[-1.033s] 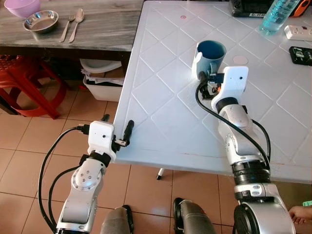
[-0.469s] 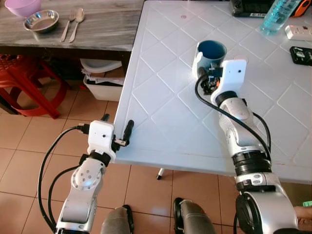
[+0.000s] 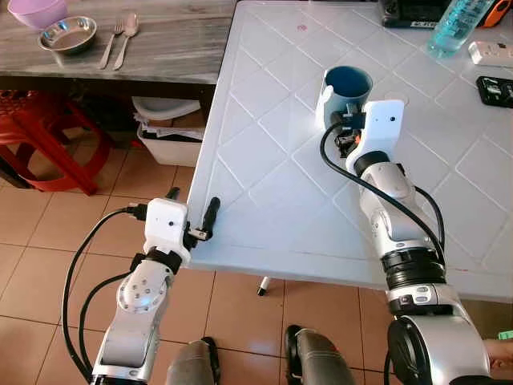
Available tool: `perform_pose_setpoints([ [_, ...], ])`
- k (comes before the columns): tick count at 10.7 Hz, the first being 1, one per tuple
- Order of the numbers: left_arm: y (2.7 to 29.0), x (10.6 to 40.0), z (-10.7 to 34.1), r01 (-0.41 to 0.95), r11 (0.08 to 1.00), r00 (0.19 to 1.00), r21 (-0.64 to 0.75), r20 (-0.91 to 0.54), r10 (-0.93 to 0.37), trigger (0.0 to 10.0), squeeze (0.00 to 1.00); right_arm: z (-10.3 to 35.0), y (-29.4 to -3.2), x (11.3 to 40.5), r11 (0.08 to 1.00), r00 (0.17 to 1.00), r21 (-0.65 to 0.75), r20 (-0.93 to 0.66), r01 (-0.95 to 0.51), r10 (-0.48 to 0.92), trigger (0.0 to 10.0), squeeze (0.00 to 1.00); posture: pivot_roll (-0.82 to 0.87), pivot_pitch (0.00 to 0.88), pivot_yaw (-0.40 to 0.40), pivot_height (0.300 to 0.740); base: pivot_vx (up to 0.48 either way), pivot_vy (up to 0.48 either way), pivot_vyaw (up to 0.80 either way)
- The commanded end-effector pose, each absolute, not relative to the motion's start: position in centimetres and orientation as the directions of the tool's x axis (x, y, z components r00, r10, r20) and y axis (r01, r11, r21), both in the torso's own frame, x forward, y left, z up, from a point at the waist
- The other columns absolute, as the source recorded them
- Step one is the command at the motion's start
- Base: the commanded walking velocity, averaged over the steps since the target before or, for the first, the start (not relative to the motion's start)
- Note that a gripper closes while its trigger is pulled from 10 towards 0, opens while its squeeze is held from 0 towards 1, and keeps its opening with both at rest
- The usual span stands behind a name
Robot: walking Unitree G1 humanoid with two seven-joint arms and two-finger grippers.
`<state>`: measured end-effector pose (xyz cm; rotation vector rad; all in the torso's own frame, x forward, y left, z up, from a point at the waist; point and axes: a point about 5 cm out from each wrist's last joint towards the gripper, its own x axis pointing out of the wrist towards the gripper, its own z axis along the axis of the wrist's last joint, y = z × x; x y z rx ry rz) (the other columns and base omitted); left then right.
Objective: Setting the table
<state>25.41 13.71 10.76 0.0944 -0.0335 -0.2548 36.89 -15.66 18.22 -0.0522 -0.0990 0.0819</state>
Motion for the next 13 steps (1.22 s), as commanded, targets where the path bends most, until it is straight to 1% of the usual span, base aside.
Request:
perform_pose_setpoints([
  [1, 14.0, 25.3, 10.5, 0.246, 0.964, 0.969, 0.105, 0.0, -0.247, 10.0, 0.0, 18.3, -15.8, 36.9, 0.995, 0.991, -0.058, 0.101, -0.08, 0.086, 0.0, 0.0, 0.01, 0.222, 0.054, 0.74, 0.0, 0.0, 0.0],
  [4, 14.0, 25.3, 10.5, 0.244, 0.964, 0.969, 0.101, 0.001, -0.246, 10.0, 0.0, 18.3, -15.9, 36.9, 0.995, 0.991, -0.058, 0.103, -0.076, 0.082, 0.0, 0.0, 0.01, 0.219, 0.052, 0.74, 0.0, 0.0, 0.0],
  [5, 14.1, 25.4, 10.4, 0.223, 0.97, 0.975, 0.093, -0.001, -0.224, 10.0, 0.0, 18.2, -15.9, 36.7, 0.995, 0.991, -0.058, 0.107, -0.076, 0.082, 0.0, 0.0, 0.01, 0.218, 0.051, 0.74, 0.0, 0.0, 0.0],
  [7, 14.4, 25.6, 10.3, 0.182, 0.98, 0.983, 0.082, -0.001, -0.182, 10.0, 0.0, 17.8, -15.9, 35.2, 0.996, 0.985, -0.037, 0.153, -0.075, 0.08, 0.0, 0.0, 0.0, 0.19, 0.039, 0.74, 0.0, 0.0, 0.0],
  [8, 14.6, 25.8, 10.5, 0.156, 0.982, 0.987, 0.108, 0.021, -0.159, 10.0, 0.0, 17.2, -15.9, 34.0, 0.996, 0.981, -0.047, 0.175, -0.078, 0.085, 0.0, 0.0, 0.0, 0.172, 0.036, 0.74, 0.0, 0.409, 0.0],
  [9, 14.9, 26.1, 10.3, 0.113, 0.99, 0.993, 0.084, 0.012, -0.114, 10.0, 0.0, 16.5, -15.9, 33.0, 0.997, 0.981, -0.041, 0.182, -0.064, 0.071, 0.0, 0.0, -0.01, 0.156, 0.032, 0.74, 0.0, 0.48, 0.0],
  [10, 15.0, 26.2, 10.2, 0.098, 0.992, 0.995, 0.074, 0.011, -0.099, 10.0, 0.0, 16.2, -15.9, 32.5, 0.998, 0.981, -0.045, 0.186, -0.053, 0.061, 0.0, 0.0, -0.02, 0.141, 0.029, 0.74, 0.0, 0.48, 0.0],
  [12, 15.7, 26.4, 9.7, 0.025, 0.997, 1.0, 0.076, 0.008, -0.025, 10.0, 0.0, 15.9, -15.9, 30.8, 0.996, 0.976, -0.076, 0.211, -0.037, 0.052, 10.0, 0.0, -0.04, 0.104, 0.034, 0.74, 0.0, 0.48, 0.0],
  [13, 15.7, 26.5, 9.7, 0.019, 0.998, 1.0, 0.061, 0.015, -0.02, 10.0, 0.0, 15.6, -16.3, 30.4, 0.997, 0.979, -0.077, 0.199, -0.019, 0.034, 10.0, 0.0, -0.04, 0.091, 0.031, 0.74, 0.0, 0.48, 0.0],
])
